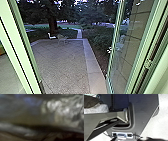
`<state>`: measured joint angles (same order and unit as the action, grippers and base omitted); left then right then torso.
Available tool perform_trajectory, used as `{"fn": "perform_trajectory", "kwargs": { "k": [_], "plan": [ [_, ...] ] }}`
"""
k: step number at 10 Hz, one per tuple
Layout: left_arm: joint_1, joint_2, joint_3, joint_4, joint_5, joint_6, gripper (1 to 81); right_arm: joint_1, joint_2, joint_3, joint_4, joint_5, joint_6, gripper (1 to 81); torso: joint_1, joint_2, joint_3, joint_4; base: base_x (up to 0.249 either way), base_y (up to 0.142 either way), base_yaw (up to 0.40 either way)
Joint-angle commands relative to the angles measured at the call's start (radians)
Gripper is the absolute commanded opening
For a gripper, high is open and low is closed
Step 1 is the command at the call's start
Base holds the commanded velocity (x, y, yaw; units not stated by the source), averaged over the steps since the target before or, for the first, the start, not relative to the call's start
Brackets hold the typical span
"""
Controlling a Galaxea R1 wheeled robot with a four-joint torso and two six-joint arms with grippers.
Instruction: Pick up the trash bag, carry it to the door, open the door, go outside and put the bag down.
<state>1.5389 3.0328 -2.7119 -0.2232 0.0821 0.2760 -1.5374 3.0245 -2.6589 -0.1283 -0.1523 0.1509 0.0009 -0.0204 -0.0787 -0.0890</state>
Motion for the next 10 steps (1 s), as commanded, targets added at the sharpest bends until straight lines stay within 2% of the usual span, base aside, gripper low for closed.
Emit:
{"fn": "perform_trajectory", "kwargs": {
  "k": [1, 4, 10],
  "plan": [
    [-0.036, 0.006, 0.003, 0.01, 0.077, 0.005, 1.0, 0.039, 0.001, 0.005, -0.001, -0.062, -0.001, 81.1, 0.0, 0.0, 0.0, 0.0, 0.0, -0.086, 0.0],
    [-0.036, 0.005, 0.003, 0.008, 0.076, 0.005, 1.0, 0.042, 0.004, 0.005, -0.002, -0.062, -0.001, 81.1, 0.0, 0.0, 0.0, 0.0, 0.0, -0.079, 0.0],
    [-0.036, 0.006, -0.002, 0.001, 0.076, 0.003, 1.0, 0.042, 0.032, -0.012, -0.002, -0.062, -0.001, 81.1, 0.0, 0.0, 0.0, 0.0, 0.0, 0.0, 0.0]
  ]
}}
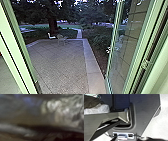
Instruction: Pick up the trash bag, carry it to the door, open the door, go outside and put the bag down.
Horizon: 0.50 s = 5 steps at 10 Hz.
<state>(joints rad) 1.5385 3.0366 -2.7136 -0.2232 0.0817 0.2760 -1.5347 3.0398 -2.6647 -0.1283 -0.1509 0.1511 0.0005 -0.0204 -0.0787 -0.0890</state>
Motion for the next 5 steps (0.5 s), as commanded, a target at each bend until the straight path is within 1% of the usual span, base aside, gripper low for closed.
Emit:
{"fn": "perform_trajectory", "kwargs": {
  "k": [1, 3, 5],
  "plan": [
    [-0.034, 0.002, 0.0, -0.001, 0.076, 0.003, 1.0, 0.04, 0.02, -0.015, -0.002, -0.062, -0.001, 81.1, 0.0, 0.0, 0.0, 0.0, 0.0, 0.0, 0.0],
    [-0.038, 0.002, 0.0, -0.001, 0.076, 0.003, 1.0, 0.038, 0.024, -0.021, -0.004, -0.062, -0.002, 81.1, 0.0, 0.0, 0.0, 0.0, 0.0, 0.0, 0.0],
    [-0.039, 0.002, 0.0, -0.001, 0.076, 0.002, 1.0, 0.037, 0.027, -0.021, -0.02, -0.062, -0.002, 81.1, 0.0, 0.0, 0.0, 0.0, 0.0, 0.0, 0.0]
  ]
}}
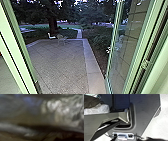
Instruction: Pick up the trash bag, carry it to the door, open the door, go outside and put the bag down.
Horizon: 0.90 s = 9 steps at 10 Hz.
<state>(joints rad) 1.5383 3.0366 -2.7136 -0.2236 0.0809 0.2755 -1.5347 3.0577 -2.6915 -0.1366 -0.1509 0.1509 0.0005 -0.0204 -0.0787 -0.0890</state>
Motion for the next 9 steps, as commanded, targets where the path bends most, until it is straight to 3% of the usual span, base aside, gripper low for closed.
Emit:
{"fn": "perform_trajectory", "kwargs": {
  "k": [1, 9],
  "plan": [
    [-0.039, 0.002, 0.0, -0.002, 0.077, 0.004, 1.0, 0.035, 0.009, 0.006, -0.012, -0.062, -0.002, 81.1, 0.0, 0.0, 0.0, 0.0, 0.064, 0.0, 0.0],
    [-0.039, 0.002, 0.001, -0.003, 0.077, 0.002, 1.0, 0.027, 0.012, -0.002, -0.023, -0.056, -0.002, 81.1, 0.0, 0.0, 0.0, 0.0, 0.086, 0.0, 0.0]
  ]
}}
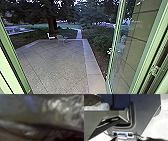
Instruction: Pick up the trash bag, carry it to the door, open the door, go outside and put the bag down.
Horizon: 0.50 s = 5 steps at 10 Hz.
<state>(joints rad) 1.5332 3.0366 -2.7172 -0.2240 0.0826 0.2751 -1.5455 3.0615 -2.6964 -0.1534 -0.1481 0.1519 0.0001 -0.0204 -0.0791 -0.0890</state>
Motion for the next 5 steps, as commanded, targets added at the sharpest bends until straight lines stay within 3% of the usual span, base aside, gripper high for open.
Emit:
{"fn": "perform_trajectory", "kwargs": {
  "k": [1, 5],
  "plan": [
    [-0.034, 0.004, 0.007, -0.003, 0.075, 0.003, 1.0, 0.037, 0.009, 0.0, -0.006, -0.059, -0.003, 81.1, 0.0, 0.0, 0.0, 0.0, 0.092, 0.0, 0.0],
    [-0.034, 0.006, 0.005, 0.0, 0.074, 0.004, 1.0, 0.038, 0.013, 0.0, -0.006, -0.059, -0.003, 81.1, 0.0, 0.0, 0.0, 0.0, 0.107, 0.0, 0.0]
  ]
}}
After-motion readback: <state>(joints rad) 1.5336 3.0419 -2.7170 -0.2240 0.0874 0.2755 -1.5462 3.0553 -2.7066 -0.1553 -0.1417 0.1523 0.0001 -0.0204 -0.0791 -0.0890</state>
